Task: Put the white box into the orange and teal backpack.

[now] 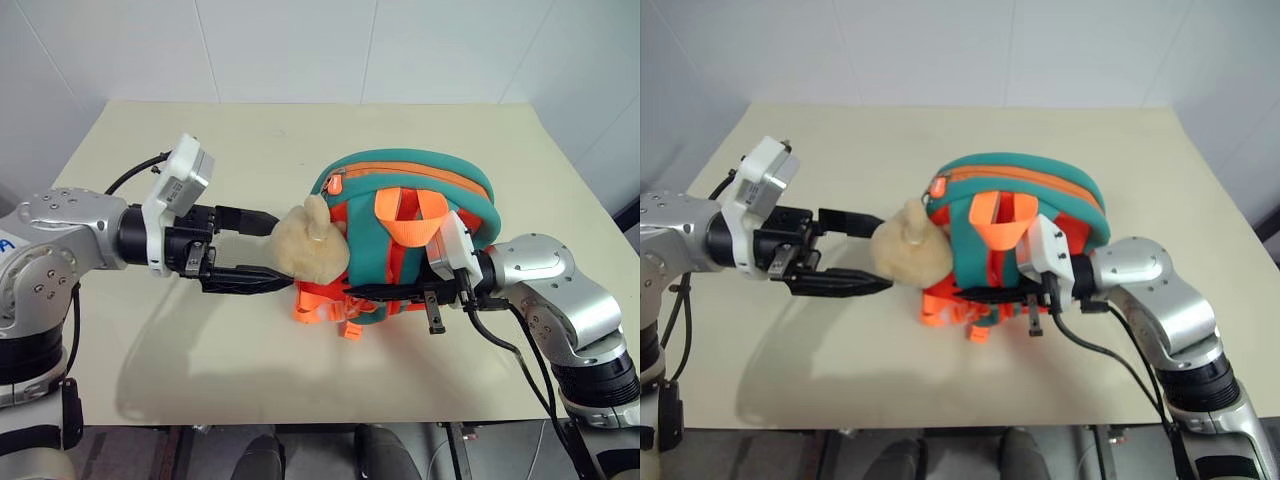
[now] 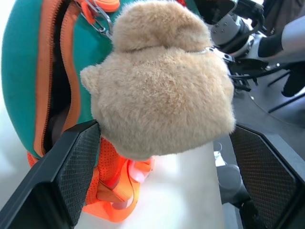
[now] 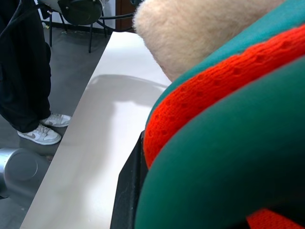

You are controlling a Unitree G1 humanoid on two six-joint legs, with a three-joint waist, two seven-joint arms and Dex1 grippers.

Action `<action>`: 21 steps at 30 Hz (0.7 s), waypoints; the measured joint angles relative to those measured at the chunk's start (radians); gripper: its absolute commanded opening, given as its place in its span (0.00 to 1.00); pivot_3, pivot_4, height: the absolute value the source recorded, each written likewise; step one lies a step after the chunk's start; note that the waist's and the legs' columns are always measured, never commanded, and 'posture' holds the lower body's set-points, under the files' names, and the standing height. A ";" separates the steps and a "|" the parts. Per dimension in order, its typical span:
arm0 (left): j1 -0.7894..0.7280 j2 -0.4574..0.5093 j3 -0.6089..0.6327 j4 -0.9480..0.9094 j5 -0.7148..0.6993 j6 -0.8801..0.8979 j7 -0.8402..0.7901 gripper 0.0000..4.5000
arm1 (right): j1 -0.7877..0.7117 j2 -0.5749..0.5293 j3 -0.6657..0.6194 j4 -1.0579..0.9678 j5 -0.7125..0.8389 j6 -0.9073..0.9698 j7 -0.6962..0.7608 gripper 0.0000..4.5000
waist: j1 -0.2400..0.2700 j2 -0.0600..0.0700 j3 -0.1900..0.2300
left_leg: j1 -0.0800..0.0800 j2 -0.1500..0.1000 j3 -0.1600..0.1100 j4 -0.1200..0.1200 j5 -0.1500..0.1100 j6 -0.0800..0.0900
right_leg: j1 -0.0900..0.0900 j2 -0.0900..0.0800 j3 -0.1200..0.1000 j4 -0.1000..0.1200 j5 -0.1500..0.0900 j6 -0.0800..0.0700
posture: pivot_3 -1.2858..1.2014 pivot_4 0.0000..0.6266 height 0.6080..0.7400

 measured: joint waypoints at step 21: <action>-0.037 0.012 0.029 -0.102 -0.208 0.053 0.216 0.99 | -0.007 0.009 0.004 0.030 -0.012 -0.021 0.005 0.11 | 0.000 0.000 0.000 | 0.000 0.000 0.000 0.000 0.000 0.000 | 0.000 0.000 0.000 -0.001 0.000 0.000 | 0.52 0.24 1.00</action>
